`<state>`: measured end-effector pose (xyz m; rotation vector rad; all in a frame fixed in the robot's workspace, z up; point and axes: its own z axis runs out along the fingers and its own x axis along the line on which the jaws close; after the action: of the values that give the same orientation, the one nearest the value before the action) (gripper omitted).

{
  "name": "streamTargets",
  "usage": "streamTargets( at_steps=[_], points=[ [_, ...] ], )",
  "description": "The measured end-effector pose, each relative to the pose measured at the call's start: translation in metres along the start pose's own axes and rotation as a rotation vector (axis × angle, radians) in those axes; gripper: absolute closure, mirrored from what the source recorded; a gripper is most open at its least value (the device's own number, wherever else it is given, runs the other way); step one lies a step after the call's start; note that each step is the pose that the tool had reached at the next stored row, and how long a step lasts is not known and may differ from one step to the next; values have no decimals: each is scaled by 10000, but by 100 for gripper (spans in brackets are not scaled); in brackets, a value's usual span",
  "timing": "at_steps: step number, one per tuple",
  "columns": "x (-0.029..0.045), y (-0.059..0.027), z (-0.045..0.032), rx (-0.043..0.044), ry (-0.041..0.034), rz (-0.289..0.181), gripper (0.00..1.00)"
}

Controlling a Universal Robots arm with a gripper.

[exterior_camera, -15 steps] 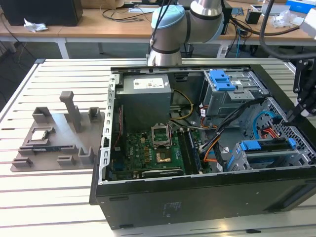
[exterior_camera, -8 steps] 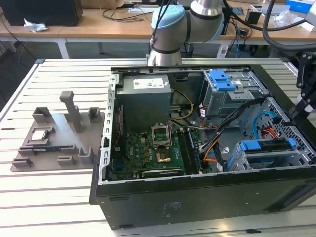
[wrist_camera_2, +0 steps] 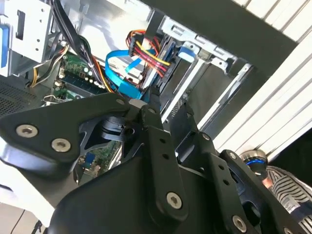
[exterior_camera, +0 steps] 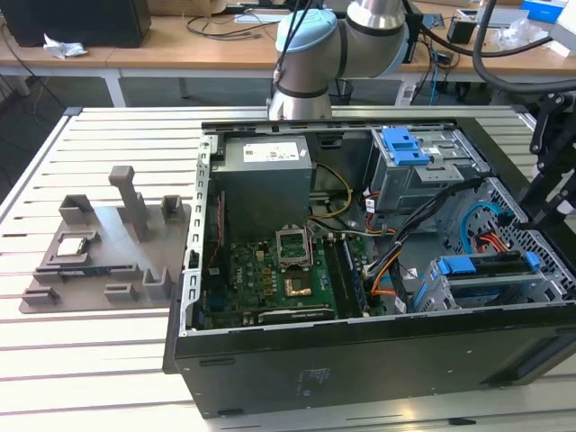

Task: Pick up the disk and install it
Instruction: 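Insert the second disk wire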

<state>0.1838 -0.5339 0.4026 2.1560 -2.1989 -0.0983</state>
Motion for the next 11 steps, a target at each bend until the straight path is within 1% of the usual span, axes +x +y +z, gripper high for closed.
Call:
streamTargets(
  at_steps=[2, 3, 5, 6, 7, 9, 10, 11],
  points=[
    [0, 48, 37, -1, -15, -7, 64],
    [-1, 66, 67, 0, -23, -13, 64],
    [-6, 68, 93, 0, -31, -23, 64],
    [-12, 67, 114, -1, -56, -34, 64],
    [-25, 66, 131, -2, -97, -50, 64],
    [-59, 65, 164, -5, -220, -91, 64],
    [-67, 63, 176, -6, -268, -109, 64],
    [-68, 62, 187, -6, -293, -124, 64]
  ],
)
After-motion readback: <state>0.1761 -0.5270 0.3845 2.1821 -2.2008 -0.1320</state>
